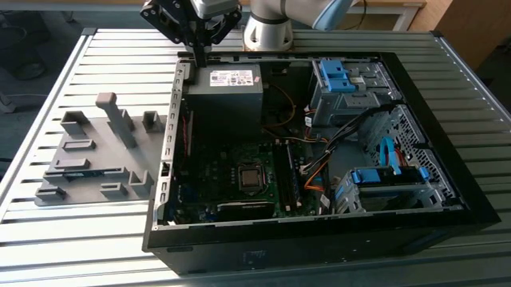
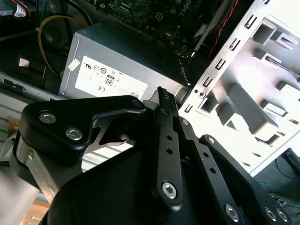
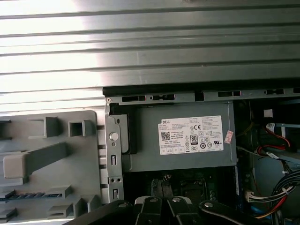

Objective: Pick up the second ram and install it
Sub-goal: 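Reach for the second ram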

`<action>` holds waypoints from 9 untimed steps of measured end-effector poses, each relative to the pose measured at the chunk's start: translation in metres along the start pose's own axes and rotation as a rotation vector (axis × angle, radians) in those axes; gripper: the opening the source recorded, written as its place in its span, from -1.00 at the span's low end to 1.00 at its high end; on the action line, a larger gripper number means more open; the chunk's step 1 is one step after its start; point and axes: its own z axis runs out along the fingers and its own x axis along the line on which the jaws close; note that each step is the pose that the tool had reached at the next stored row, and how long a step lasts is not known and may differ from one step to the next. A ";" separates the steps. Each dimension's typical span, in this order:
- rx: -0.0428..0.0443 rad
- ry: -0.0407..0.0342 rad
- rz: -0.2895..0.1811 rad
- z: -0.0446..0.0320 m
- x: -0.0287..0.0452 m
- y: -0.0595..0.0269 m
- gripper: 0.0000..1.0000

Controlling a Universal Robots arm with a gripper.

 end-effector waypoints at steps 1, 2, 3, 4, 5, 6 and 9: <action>0.0000 0.0000 0.000 0.0000 0.0003 0.0000 -0.79; 0.0000 -0.0001 0.000 0.0000 0.0006 0.0000 -0.79; 0.0000 -0.0001 0.000 0.0000 0.0009 -0.0001 -0.79; 0.0000 0.0000 0.000 0.0000 0.0011 -0.0001 -0.79; 0.0000 -0.0001 0.000 0.0000 0.0013 -0.0001 -0.79; 0.0000 0.0000 0.000 -0.0001 0.0016 -0.0001 -0.79; 0.0000 0.0000 0.000 -0.0001 0.0027 -0.0002 -0.79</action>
